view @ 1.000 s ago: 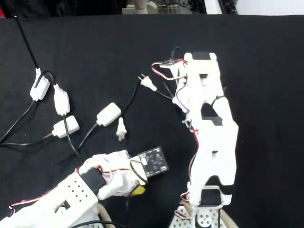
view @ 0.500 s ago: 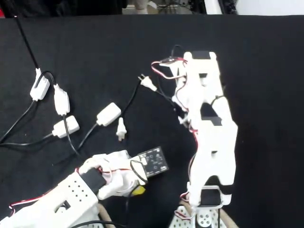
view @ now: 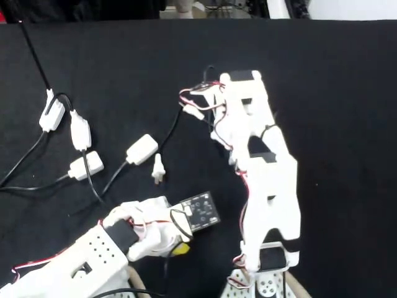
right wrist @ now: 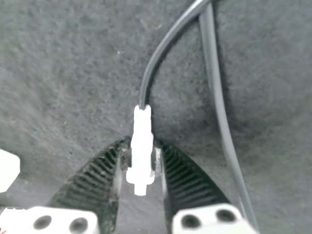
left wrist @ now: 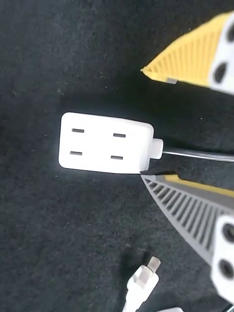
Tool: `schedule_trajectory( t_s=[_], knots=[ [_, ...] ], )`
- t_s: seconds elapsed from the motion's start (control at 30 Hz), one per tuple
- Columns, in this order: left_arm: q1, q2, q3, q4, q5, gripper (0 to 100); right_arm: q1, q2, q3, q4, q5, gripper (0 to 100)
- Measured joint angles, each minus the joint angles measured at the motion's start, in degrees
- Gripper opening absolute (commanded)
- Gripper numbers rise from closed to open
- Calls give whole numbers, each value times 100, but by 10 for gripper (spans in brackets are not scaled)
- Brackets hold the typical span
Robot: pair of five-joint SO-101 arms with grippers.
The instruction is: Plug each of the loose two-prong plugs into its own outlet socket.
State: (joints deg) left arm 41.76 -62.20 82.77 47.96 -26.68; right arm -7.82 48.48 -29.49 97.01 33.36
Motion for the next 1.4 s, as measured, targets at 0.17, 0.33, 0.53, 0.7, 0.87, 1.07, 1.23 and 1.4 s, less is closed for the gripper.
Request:
schedule_trajectory(
  t_s=[0.17, 0.33, 0.53, 0.7, 0.87, 1.07, 1.23, 1.4],
  knots=[
    [0, 0, 0, 0, 0, 297, 0, 18, -97, 97, 0, 12],
    [0, 0, 0, 0, 0, 296, -9, 26, -202, 185, -70, 12],
    [0, 0, 0, 0, 0, 296, 79, -853, 536, 185, -176, 12],
    [0, 0, 0, 0, 35, 296, 53, -2312, 1741, 185, -176, 12],
    [-440, 0, -281, 9, 466, 296, 62, -4264, 3191, 9, -176, 12],
    [-1196, 0, -659, 9, 1495, 296, 35, -6743, 5222, -651, -290, 12],
    [-1468, 0, -677, -554, 2356, 296, -932, -8413, 6268, -870, -1240, 12],
    [-1688, 0, -677, -993, 2769, 298, -2198, -9345, 6453, -1020, -1723, 11]
  ],
)
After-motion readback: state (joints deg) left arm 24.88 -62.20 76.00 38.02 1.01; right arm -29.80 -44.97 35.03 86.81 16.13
